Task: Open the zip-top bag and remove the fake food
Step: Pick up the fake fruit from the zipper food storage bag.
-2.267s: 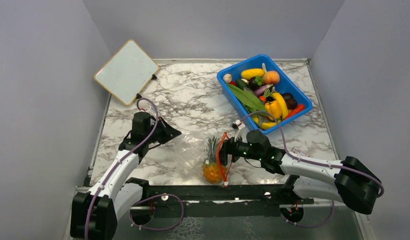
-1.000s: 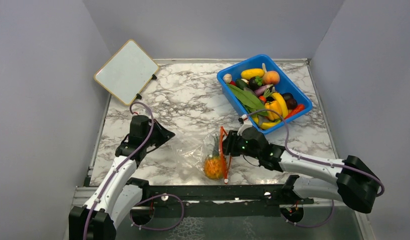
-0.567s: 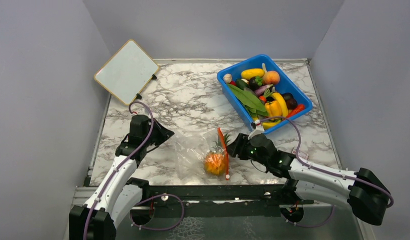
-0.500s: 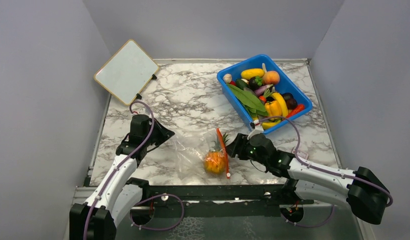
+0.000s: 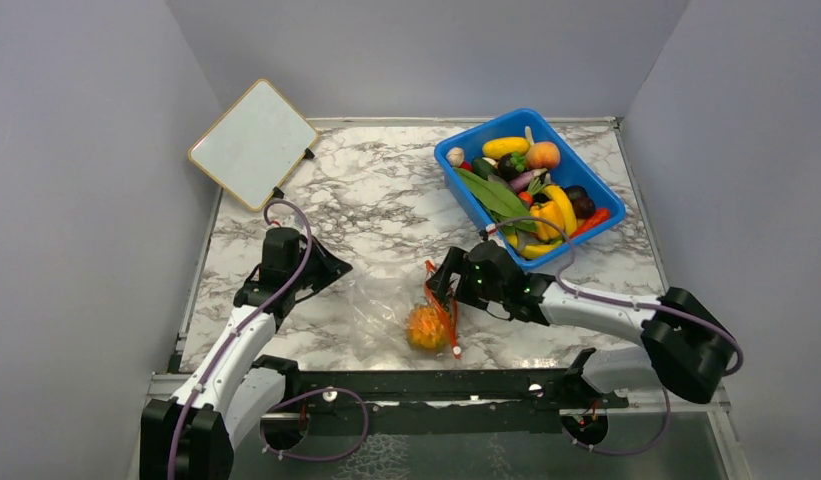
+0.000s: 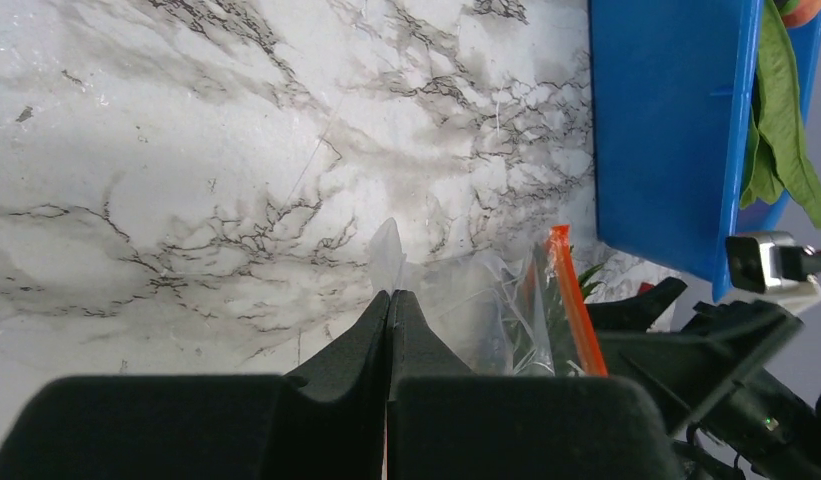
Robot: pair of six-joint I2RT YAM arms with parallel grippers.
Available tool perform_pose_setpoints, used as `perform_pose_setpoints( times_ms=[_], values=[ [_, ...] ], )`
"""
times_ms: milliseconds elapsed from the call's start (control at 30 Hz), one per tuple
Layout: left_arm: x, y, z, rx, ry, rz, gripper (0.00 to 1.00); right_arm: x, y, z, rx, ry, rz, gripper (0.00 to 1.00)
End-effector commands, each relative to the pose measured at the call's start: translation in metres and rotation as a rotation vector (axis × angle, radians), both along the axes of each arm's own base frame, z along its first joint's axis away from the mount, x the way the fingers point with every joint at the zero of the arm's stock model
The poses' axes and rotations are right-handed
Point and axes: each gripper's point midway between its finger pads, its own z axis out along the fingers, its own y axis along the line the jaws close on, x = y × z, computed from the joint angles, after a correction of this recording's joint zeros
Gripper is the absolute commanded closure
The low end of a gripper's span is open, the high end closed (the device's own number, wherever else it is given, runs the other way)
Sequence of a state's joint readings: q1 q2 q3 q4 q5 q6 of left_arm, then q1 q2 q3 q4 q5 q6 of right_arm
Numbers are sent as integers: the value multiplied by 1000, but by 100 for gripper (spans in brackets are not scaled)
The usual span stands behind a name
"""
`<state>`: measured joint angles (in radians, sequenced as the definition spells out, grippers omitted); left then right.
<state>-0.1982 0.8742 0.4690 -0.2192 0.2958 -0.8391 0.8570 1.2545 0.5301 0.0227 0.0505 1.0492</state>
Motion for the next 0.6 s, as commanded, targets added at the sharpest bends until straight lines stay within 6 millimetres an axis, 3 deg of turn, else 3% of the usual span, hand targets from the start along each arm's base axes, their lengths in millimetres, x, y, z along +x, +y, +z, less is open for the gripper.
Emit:
perform_pose_setpoints(
  times_ms=[0, 67, 267, 400, 567],
  values=[
    [-1, -4, 4, -12, -25, -35, 100, 3, -8, -33, -96, 248, -177, 10],
    [-2, -4, 4, -11, -25, -35, 100, 3, -4, -42, -134, 263, -135, 12],
    [-3, -1, 1, -3, -21, -24, 100, -3, 30, -40, -47, 299, 14, 36],
    [-3, 2, 3, 14, -27, -11, 100, 1, 17, -41, -104, 269, -28, 46],
    [-2, 12, 2, 68, -34, 17, 100, 9, -9, -26, -140, 172, -114, 57]
  ],
)
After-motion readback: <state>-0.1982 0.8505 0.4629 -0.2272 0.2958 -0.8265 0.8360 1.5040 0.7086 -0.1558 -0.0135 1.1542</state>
